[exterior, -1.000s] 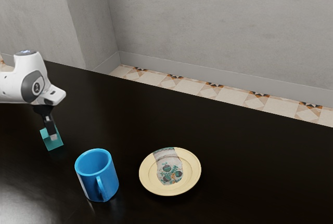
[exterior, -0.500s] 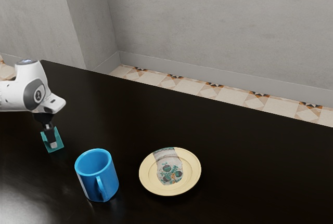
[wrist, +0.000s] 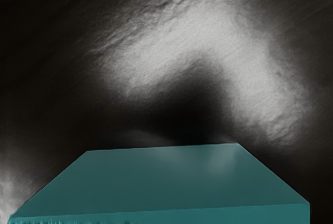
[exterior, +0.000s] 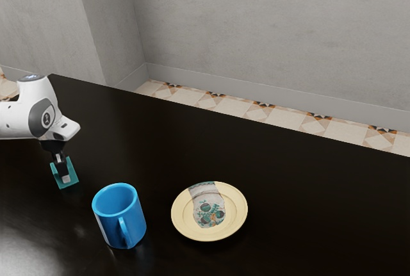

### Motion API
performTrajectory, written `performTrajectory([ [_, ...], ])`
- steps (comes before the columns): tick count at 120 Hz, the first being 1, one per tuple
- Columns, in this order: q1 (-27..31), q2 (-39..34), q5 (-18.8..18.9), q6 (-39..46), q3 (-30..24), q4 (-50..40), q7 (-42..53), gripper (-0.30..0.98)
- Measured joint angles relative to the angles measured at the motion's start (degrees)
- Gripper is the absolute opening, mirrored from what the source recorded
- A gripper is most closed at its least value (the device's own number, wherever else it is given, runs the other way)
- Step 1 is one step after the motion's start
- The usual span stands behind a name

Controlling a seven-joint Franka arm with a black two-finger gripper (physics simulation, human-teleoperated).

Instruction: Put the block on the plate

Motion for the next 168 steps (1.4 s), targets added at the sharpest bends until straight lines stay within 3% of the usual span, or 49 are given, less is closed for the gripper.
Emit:
performTrajectory([
  [61,-1.96,-3.81,0.25,0.42,0.01,-1.06,-0.73,0.38],
  [119,-15.80,-4.89,0.30,0.31,0.04,-0.72,-3.81,0.38],
  [168,-18.06,-4.78,2.68,0.46,-9.07,-0.56,-9.08,0.38],
])
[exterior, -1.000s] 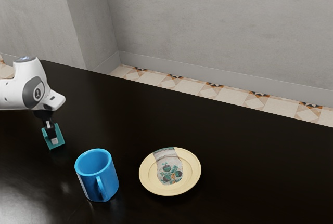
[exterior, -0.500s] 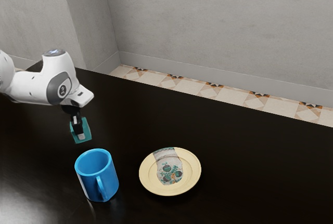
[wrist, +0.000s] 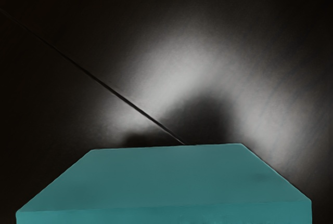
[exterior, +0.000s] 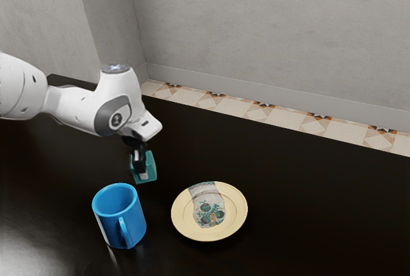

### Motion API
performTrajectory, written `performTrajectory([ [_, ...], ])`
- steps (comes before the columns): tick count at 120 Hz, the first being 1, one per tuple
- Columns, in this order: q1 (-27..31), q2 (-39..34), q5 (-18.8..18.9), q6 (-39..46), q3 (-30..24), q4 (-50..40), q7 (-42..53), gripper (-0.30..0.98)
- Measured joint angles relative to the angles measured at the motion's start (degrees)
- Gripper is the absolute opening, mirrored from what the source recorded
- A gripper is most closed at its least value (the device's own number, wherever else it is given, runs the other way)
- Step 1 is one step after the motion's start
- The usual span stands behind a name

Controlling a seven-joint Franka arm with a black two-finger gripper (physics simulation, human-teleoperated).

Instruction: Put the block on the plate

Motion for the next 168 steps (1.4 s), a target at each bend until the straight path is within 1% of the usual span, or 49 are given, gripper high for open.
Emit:
performTrajectory([
  [43,-0.10,0.00,3.56,0.08,-5.37,0.63,-5.16,0.38],
  [68,0.57,0.00,6.33,0.08,-9.62,0.67,-8.49,0.38],
  [90,0.71,-0.15,8.79,0.07,-12.23,0.98,-11.49,0.38],
  [168,0.91,-0.18,15.08,-1.18,-23.01,1.22,-22.39,0.38],
])
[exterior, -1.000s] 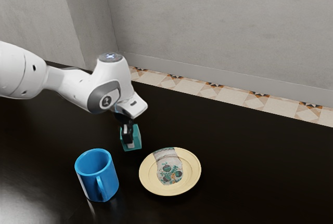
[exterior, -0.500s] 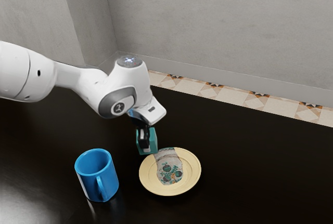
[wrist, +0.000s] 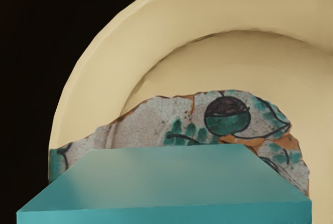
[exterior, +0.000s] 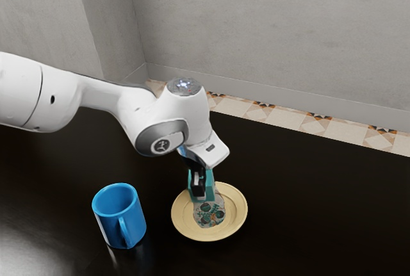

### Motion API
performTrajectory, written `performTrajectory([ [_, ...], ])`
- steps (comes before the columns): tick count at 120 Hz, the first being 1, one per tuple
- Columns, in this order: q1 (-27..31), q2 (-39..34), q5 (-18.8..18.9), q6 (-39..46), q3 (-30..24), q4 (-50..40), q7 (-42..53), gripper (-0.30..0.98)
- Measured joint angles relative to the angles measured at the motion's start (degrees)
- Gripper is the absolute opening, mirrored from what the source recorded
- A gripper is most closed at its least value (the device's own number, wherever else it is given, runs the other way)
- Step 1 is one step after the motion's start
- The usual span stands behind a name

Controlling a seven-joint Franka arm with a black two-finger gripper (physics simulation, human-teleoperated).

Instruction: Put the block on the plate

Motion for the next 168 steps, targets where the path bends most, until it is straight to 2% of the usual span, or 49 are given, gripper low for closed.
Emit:
performTrajectory([
  [40,0.36,-0.22,2.65,-2.60,-5.28,-0.71,-6.31,0.38],
  [69,0.32,-0.37,2.99,-4.25,-6.32,-2.03,-10.40,0.38],
  [84,0.30,-0.34,3.04,-4.63,-6.41,-1.84,-11.63,0.50],
  [109,0.30,-0.88,3.07,-5.01,-6.48,-1.54,-13.16,0.61],
  [168,0.07,-2.76,2.31,-11.98,-6.97,4.40,-15.21,0.68],
])
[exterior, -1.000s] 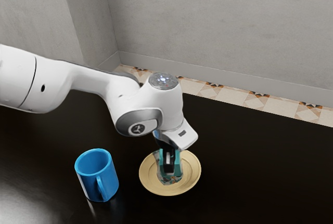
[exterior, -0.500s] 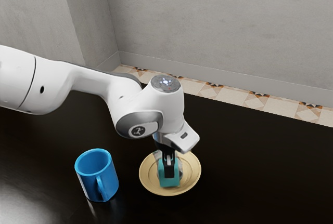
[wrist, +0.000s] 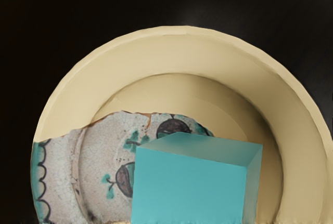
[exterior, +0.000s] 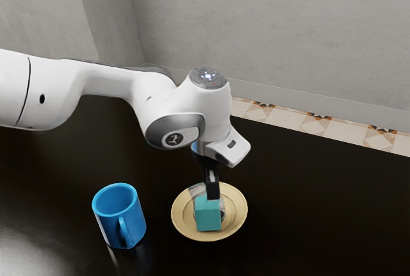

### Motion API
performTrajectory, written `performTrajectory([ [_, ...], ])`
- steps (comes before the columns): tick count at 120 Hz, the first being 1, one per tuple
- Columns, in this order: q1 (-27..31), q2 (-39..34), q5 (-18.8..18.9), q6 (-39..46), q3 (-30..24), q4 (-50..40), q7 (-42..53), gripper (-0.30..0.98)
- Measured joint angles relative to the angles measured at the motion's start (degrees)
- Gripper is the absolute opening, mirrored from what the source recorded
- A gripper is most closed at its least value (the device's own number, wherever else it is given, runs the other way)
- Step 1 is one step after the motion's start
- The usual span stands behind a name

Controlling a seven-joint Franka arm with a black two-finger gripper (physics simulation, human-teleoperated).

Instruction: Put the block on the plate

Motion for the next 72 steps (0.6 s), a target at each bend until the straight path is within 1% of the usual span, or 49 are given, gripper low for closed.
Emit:
performTrajectory([
  [27,-0.40,-0.12,-1.33,-2.37,-1.10,2.05,-0.32,0.68],
  [51,-0.25,-2.36,-4.13,-5.72,-0.59,4.70,-0.32,0.69],
  [72,-0.10,-3.60,-5.52,-8.48,-0.38,7.46,-0.31,0.69],
])
